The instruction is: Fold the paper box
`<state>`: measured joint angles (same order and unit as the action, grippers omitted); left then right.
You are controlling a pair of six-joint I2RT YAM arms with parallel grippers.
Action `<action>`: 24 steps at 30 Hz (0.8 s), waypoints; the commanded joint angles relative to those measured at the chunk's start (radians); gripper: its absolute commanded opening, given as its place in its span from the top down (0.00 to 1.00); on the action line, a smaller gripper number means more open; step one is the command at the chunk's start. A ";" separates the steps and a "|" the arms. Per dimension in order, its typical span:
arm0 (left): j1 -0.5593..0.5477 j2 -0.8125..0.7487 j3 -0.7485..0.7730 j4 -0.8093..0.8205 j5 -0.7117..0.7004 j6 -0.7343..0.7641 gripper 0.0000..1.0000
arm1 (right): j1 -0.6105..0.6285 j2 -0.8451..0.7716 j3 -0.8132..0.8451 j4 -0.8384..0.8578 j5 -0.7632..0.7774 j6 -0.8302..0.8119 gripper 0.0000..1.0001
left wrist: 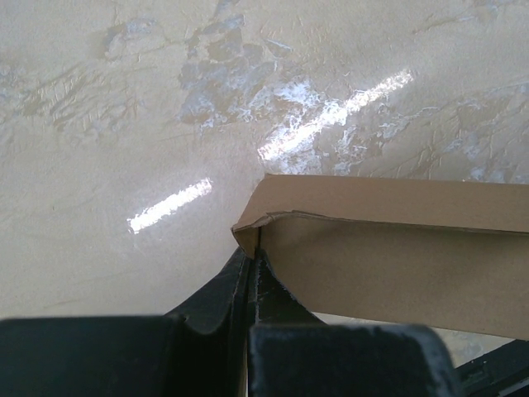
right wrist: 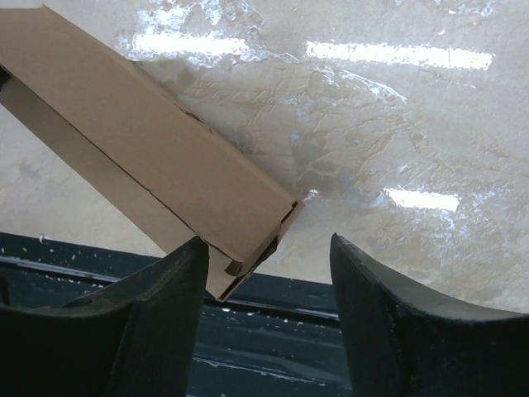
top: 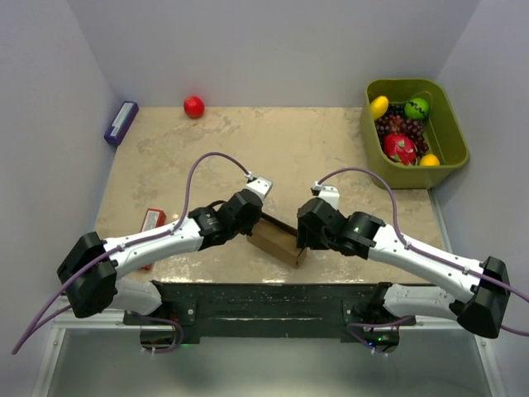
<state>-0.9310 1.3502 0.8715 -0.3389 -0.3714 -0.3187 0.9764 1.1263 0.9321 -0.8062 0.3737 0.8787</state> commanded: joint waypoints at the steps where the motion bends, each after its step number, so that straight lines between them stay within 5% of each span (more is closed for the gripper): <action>1: -0.003 0.007 0.018 -0.025 0.009 0.007 1.00 | 0.005 0.010 -0.024 0.044 0.011 0.055 0.46; 13: -0.009 0.009 0.015 -0.023 0.017 0.006 1.00 | 0.007 0.010 -0.055 0.048 0.037 0.088 0.78; 18: -0.015 0.010 0.014 -0.020 0.017 0.003 1.00 | 0.007 0.007 -0.072 0.041 0.042 0.108 1.00; 24: -0.020 0.009 0.004 -0.014 0.015 -0.008 1.00 | 0.019 -0.014 -0.108 0.045 0.036 0.147 1.00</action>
<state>-0.9432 1.3502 0.8715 -0.3340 -0.3569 -0.3214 0.9817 1.1305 0.8566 -0.7643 0.3954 0.9764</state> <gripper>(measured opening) 0.018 0.014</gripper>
